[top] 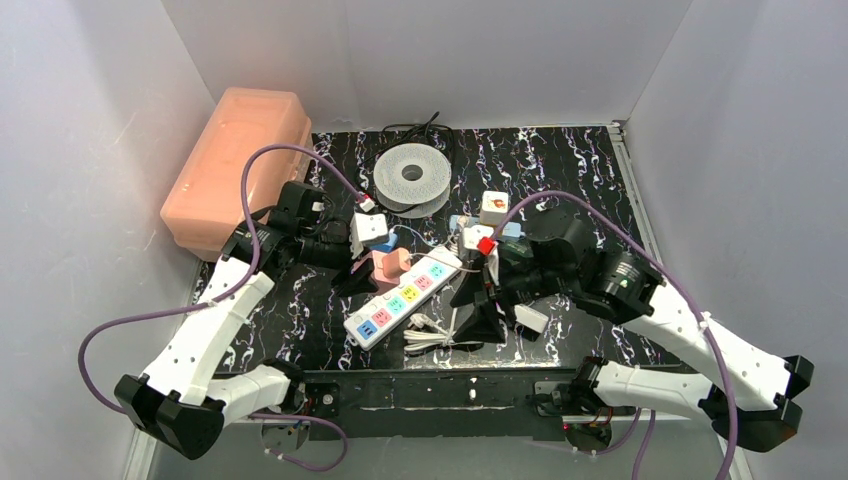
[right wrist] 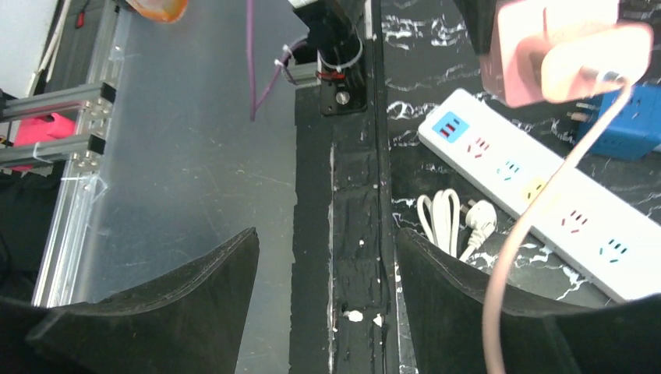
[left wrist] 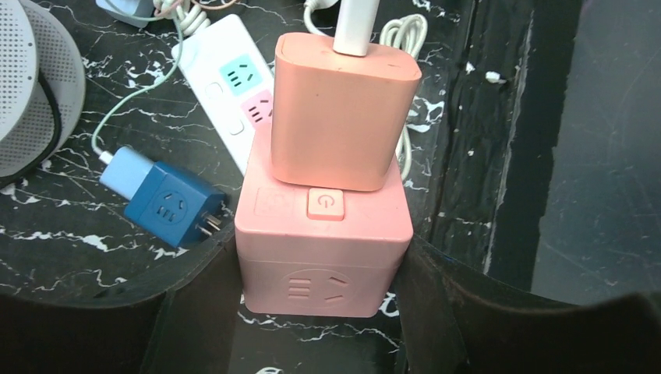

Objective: Pull the plug off the socket
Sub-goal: Remove the plug from the socket.

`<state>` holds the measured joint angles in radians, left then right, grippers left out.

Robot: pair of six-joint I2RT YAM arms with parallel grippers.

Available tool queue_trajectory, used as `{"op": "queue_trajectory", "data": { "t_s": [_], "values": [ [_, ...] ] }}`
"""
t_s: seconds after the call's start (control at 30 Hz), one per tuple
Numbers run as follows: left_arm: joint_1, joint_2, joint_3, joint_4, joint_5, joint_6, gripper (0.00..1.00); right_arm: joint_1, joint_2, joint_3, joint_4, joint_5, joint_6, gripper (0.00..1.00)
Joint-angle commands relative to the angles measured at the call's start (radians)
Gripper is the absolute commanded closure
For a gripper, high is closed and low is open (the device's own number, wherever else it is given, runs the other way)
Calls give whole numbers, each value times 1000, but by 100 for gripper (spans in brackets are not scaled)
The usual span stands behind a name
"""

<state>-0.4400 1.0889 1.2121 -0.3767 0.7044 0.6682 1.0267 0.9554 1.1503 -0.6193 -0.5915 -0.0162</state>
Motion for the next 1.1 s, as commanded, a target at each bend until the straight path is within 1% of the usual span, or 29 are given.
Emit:
{"op": "queue_trajectory", "data": {
  "t_s": [0.0,0.13,0.2,0.3,0.4,0.47,0.57,0.63,0.73,0.8,0.9,0.97,1.07],
  "values": [
    [7,8,9,-56,-88,61,100,-35,-8,139,-48,-162,-38,28],
    [7,10,-7,29,-181,36,100,-93,3,151,-38,-296,-16,29],
    [7,22,-5,66,-236,31,100,-118,2,136,5,-332,32,30],
    [12,43,2,141,-324,18,100,-137,29,102,49,-329,117,32],
    [20,50,7,211,-361,-13,100,-167,99,54,45,-296,189,35],
    [22,38,5,255,-360,-34,100,-201,148,-12,48,-295,226,33],
    [23,-1,4,289,-309,-53,100,-237,216,-100,143,-344,286,21],
    [23,-29,1,299,-257,-63,100,-238,247,-117,191,-364,294,19],
    [23,-55,14,281,-210,-81,100,-238,287,-80,215,-442,271,17],
    [22,-65,16,265,-198,-85,100,-238,283,-58,227,-467,249,15],
    [23,-73,5,236,-211,-62,100,-244,253,-52,262,-595,254,15],
    [22,-75,-8,228,-232,-44,100,-244,234,-44,242,-649,246,15],
    [23,-67,-12,205,-257,-25,100,-244,188,-28,182,-672,237,14]
  ]
}}
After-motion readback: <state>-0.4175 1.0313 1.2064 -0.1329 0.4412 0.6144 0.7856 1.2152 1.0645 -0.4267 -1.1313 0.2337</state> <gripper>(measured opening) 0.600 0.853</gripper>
